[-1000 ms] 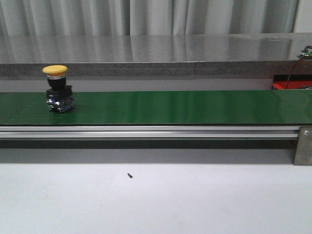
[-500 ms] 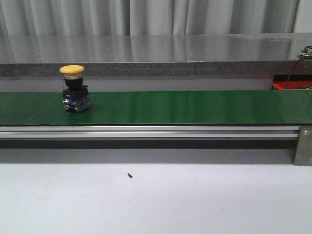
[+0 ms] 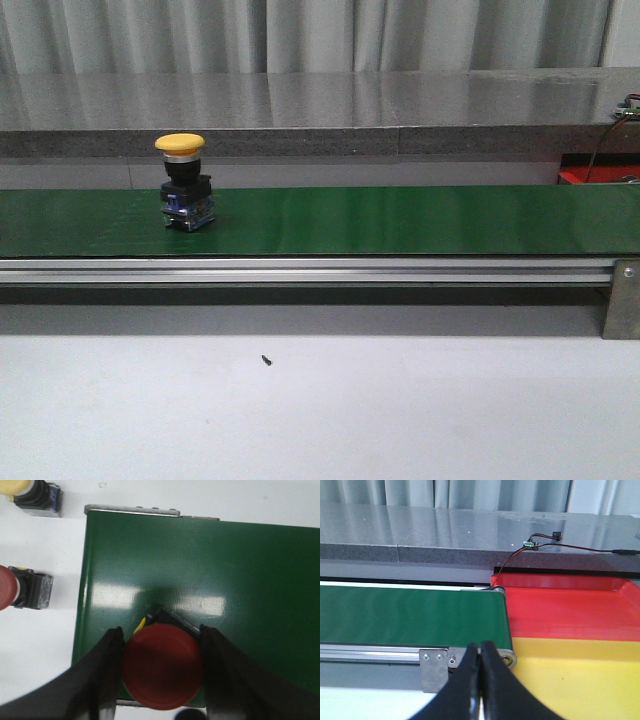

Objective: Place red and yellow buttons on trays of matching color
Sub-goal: 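Carry the red button onto the belt and open the left gripper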

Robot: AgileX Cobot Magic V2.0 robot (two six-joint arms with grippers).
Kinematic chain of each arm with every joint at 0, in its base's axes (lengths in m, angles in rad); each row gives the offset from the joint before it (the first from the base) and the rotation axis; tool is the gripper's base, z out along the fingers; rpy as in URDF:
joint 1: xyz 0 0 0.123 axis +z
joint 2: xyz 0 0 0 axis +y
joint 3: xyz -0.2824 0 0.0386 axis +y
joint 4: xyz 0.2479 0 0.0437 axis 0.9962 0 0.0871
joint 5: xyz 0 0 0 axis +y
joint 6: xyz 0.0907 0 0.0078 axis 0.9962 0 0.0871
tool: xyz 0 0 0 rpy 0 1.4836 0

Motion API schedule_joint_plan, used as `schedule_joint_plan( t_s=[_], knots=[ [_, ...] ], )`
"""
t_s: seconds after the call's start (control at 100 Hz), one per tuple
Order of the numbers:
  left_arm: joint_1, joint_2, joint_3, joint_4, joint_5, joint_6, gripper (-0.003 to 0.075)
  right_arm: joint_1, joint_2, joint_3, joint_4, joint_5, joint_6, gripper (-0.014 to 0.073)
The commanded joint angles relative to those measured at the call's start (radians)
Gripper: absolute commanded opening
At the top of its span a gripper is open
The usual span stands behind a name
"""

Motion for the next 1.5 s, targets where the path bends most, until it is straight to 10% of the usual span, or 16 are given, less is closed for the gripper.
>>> schedule_joint_plan(
  t_s=[0.0, 0.17, 0.48, 0.95, 1.49],
  knots=[
    [-0.015, -0.031, -0.031, -0.015, -0.039, 0.002, 0.0173, 0.000, -0.014, -0.019, 0.003, -0.077, -0.002, -0.0068],
    [-0.017, -0.018, -0.031, -0.020, -0.042, 0.002, 0.0250, 0.000, -0.014, -0.019, 0.003, -0.077, -0.002, -0.0068],
    [-0.017, -0.021, -0.033, -0.027, -0.077, 0.023, 0.0617, 0.000, -0.014, -0.019, 0.003, -0.077, -0.002, -0.0068],
    [-0.017, -0.127, -0.033, -0.414, -0.189, 0.231, 0.0624, 0.000, -0.014, -0.019, 0.003, -0.077, -0.002, -0.0068],
    [-0.017, -0.487, 0.255, -0.427, -0.400, 0.358, 0.0620, 0.000, -0.014, -0.019, 0.003, -0.124, -0.002, -0.0068]
  ],
)
